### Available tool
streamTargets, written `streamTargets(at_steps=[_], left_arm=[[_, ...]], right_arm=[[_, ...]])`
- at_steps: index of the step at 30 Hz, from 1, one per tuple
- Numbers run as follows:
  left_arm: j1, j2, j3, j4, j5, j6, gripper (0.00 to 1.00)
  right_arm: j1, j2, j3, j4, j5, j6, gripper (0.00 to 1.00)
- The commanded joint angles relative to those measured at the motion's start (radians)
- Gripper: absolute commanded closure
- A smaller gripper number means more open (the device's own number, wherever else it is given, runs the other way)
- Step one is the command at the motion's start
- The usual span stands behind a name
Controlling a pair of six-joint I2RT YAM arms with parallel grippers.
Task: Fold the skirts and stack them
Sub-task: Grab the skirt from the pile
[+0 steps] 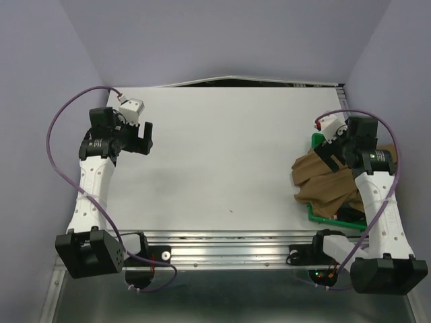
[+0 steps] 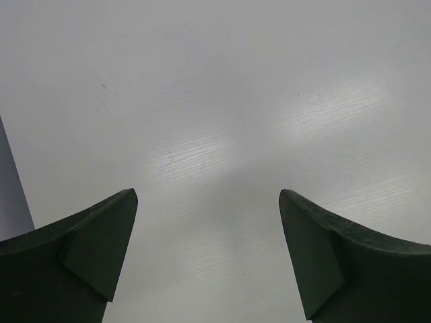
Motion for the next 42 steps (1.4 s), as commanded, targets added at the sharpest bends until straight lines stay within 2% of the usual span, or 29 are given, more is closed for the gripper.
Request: streamTargets(at_steps=[1, 8, 12, 13, 17, 20, 21, 23, 24, 25, 28, 33, 35, 42], left_arm=[[-0.039, 0.048, 0.081, -0.046, 0.009, 0.044, 0.01], [-0.084, 0.068, 0.107, -0.040, 0.004, 0.032, 0.01], [-0.101, 0.067, 0.105, -0.052, 0.015, 0.029, 0.01], [-0.110, 0.065, 0.104, -0.052, 0.013, 0.026, 0.01], [-0.116, 0.064, 0.104, -0.046, 0.000, 0.010, 0.01], [-0.156, 0.065, 0.108, -0.025, -0.031, -0.005, 0.01], [-0.161, 0.070, 0.114, -0.023, -0.031, -0.008, 0.01], [-0.171, 0.090, 0.131, -0.028, -0.027, -0.014, 0.01], [-0.171, 0.096, 0.137, -0.031, -0.025, -0.017, 0.01], [-0.180, 0.102, 0.142, -0.037, -0.027, -0.023, 0.01], [-0.197, 0.119, 0.151, -0.033, -0.034, -0.032, 0.01], [-0.210, 0.144, 0.165, -0.040, -0.071, -0.039, 0.01], [-0.211, 0.148, 0.168, -0.039, -0.082, -0.039, 0.01], [-0.214, 0.156, 0.157, -0.031, -0.085, -0.042, 0.01]], right_arm=[[-0.047, 0.065, 0.103, 0.009, 0.023, -0.220, 0.00], [-0.240, 0.333, 0.366, -0.022, -0.083, -0.370, 0.00], [-0.391, 0.447, 0.494, -0.101, -0.211, -0.575, 0.00], [-0.456, 0.472, 0.508, -0.117, -0.257, -0.617, 0.00], [-0.590, 0.507, 0.499, -0.161, -0.328, -0.815, 0.00], [-0.674, 0.518, 0.437, -0.163, -0.391, -1.007, 0.00], [-0.744, 0.519, 0.419, -0.173, -0.426, -1.126, 0.00], [-0.818, 0.542, 0.429, -0.245, -0.521, -1.278, 0.00], [-0.834, 0.554, 0.430, -0.278, -0.540, -1.279, 0.00], [-0.848, 0.565, 0.448, -0.305, -0.572, -1.370, 0.00], [-0.873, 0.590, 0.428, -0.355, -0.623, -1.481, 0.00], [-0.873, 0.576, 0.273, -0.237, -0.647, -1.631, 0.00], [-0.873, 0.565, 0.189, -0.150, -0.666, -1.650, 0.00], [-0.873, 0.590, 0.072, 0.035, -0.699, -1.690, 0.00]])
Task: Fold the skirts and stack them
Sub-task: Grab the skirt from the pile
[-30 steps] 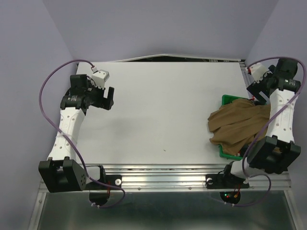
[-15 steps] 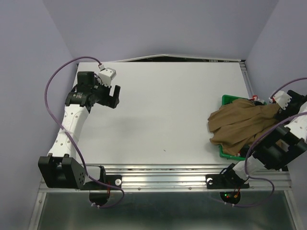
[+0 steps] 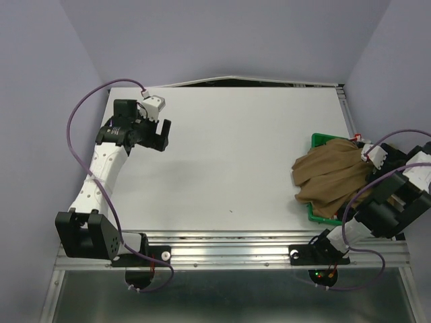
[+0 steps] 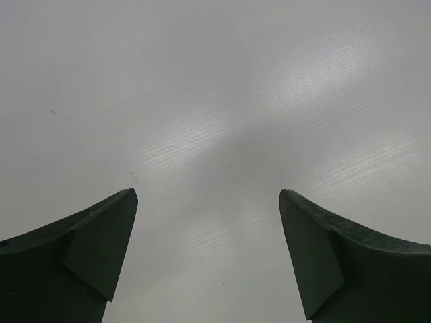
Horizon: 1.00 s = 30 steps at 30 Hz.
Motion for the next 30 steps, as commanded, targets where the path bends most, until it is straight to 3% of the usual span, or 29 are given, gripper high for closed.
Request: streamTargets(at_steps=[1, 4, 9, 12, 14, 21, 30], left_arm=[[-0.006, 0.001, 0.042, 0.017, -0.004, -0.011, 0.01], [-0.006, 0.003, 0.038, 0.018, -0.004, -0.011, 0.01], [-0.006, 0.003, 0.036, 0.021, -0.001, -0.008, 0.01], [-0.006, 0.006, 0.041, 0.021, 0.000, -0.011, 0.01], [-0.006, 0.006, 0.044, 0.020, 0.002, -0.013, 0.01], [-0.006, 0.003, 0.052, 0.020, 0.016, -0.013, 0.01], [-0.006, -0.017, 0.052, 0.031, 0.016, -0.022, 0.01]], right_arm=[[-0.012, 0.016, -0.053, 0.168, -0.058, -0.501, 0.00], [-0.012, 0.037, -0.061, 0.233, -0.081, -0.493, 0.04], [-0.012, 0.037, -0.105, 0.398, -0.116, -0.501, 0.33], [-0.002, 0.028, -0.104, 0.403, -0.127, -0.498, 0.67], [-0.002, 0.001, -0.104, 0.417, -0.166, -0.473, 0.99], [0.042, -0.111, -0.009, 0.385, -0.245, -0.317, 0.99], [0.110, -0.248, 0.200, 0.171, -0.389, -0.147, 0.99]])
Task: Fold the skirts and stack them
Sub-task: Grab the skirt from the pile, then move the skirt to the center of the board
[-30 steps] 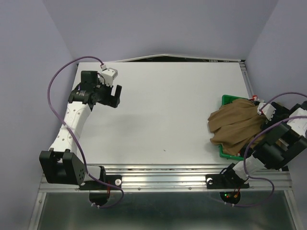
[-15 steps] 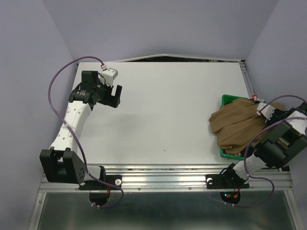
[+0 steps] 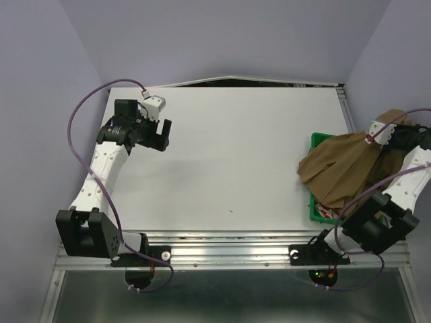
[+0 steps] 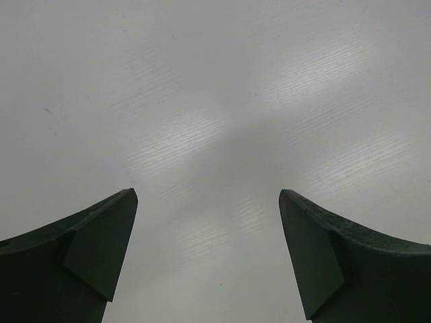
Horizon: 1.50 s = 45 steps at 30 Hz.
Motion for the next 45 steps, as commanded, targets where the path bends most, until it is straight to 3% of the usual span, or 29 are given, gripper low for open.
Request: streamTargets(at_steps=[1, 6, 12, 19, 23, 26, 34, 35, 37, 38, 42, 45], left_arm=[[-0.006, -0.030, 0.053, 0.031, 0.008, -0.017, 0.01], [-0.004, -0.028, 0.093, 0.026, -0.008, -0.035, 0.01], [0.042, -0.037, 0.186, 0.009, 0.027, -0.053, 0.01], [0.203, -0.053, 0.243, 0.003, 0.280, -0.093, 0.01], [0.258, -0.054, 0.214, -0.003, 0.311, -0.061, 0.02], [0.260, -0.066, 0.155, 0.003, 0.307, -0.046, 0.02], [0.260, -0.088, 0.015, -0.009, 0.291, 0.015, 0.03], [0.260, -0.088, 0.003, -0.012, 0.294, 0.046, 0.03], [0.260, -0.086, -0.030, -0.021, 0.291, 0.077, 0.03], [0.260, -0.085, -0.040, -0.024, 0.288, 0.104, 0.03], [0.254, -0.088, -0.106, -0.008, 0.287, 0.157, 0.02], [0.228, -0.091, -0.146, 0.009, 0.294, 0.187, 0.03]], right_arm=[[0.049, -0.119, 0.112, -0.042, -0.153, -0.087, 0.99], [0.229, -0.174, 0.230, 0.056, -0.202, 0.157, 0.99], [0.525, -0.208, 0.249, 0.182, -0.240, 0.202, 0.99], [0.933, -0.244, -0.036, 0.504, -0.075, 0.183, 0.99], [1.232, -0.170, -0.173, 0.635, 0.086, 0.151, 0.99], [1.357, -0.089, -0.250, 0.727, 0.148, 0.131, 0.99], [1.515, 0.091, -0.561, 1.011, 0.231, 0.013, 0.98], [1.526, 0.099, -0.593, 1.075, 0.243, 0.009, 0.78], [1.559, 0.102, -0.687, 1.149, 0.251, 0.008, 0.51], [1.570, 0.094, -0.713, 1.215, 0.255, 0.013, 0.16], [1.606, 0.019, -0.768, 1.289, 0.289, 0.099, 0.00], [1.606, -0.097, -0.744, 1.239, 0.332, 0.247, 0.00]])
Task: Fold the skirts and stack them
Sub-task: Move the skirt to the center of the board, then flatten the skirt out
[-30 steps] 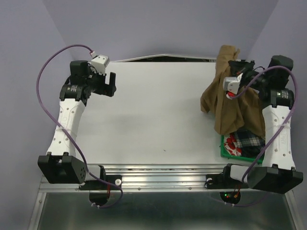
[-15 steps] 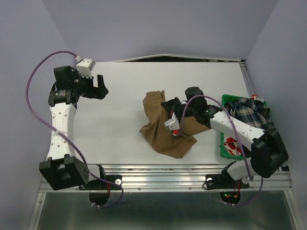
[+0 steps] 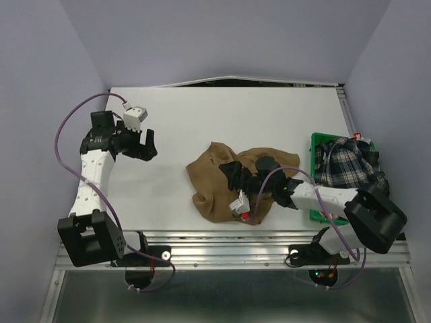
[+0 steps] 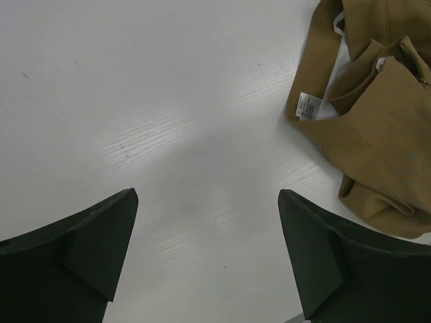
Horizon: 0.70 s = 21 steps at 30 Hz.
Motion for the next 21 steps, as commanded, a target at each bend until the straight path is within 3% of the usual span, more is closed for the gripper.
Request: streamTargets(at_steps=[1, 2, 3, 5, 6, 9, 15, 21], left_arm=[[-0.052, -0.044, -0.046, 0.030, 0.022, 0.084, 0.02], [-0.063, -0.046, -0.069, 0.051, 0.015, 0.085, 0.03], [-0.074, -0.049, -0.081, 0.052, 0.015, 0.084, 0.03], [-0.084, -0.049, -0.101, 0.097, 0.023, 0.075, 0.03], [-0.086, -0.046, -0.109, 0.114, 0.061, 0.071, 0.03], [-0.103, -0.028, -0.115, 0.124, 0.156, 0.079, 0.03], [-0.157, 0.023, -0.156, 0.177, 0.184, 0.133, 0.05], [-0.209, 0.130, -0.179, 0.223, 0.242, 0.128, 0.12]], right_arm=[[0.007, -0.183, 0.081, 0.065, 0.113, 0.222, 0.00], [0.007, -0.208, 0.118, 0.025, 0.138, 0.381, 0.00], [0.007, -0.224, 0.160, -0.019, 0.170, 0.382, 0.00], [0.007, -0.219, 0.337, -0.172, 0.274, 0.668, 0.00], [0.007, -0.201, 0.406, -0.230, 0.301, 0.861, 0.00], [0.007, -0.077, 0.664, -0.511, 0.367, 1.145, 0.00], [-0.059, 0.216, 0.930, -0.708, 0.211, 1.457, 0.07], [-0.188, 0.580, 1.390, -0.929, 0.120, 1.671, 0.15]])
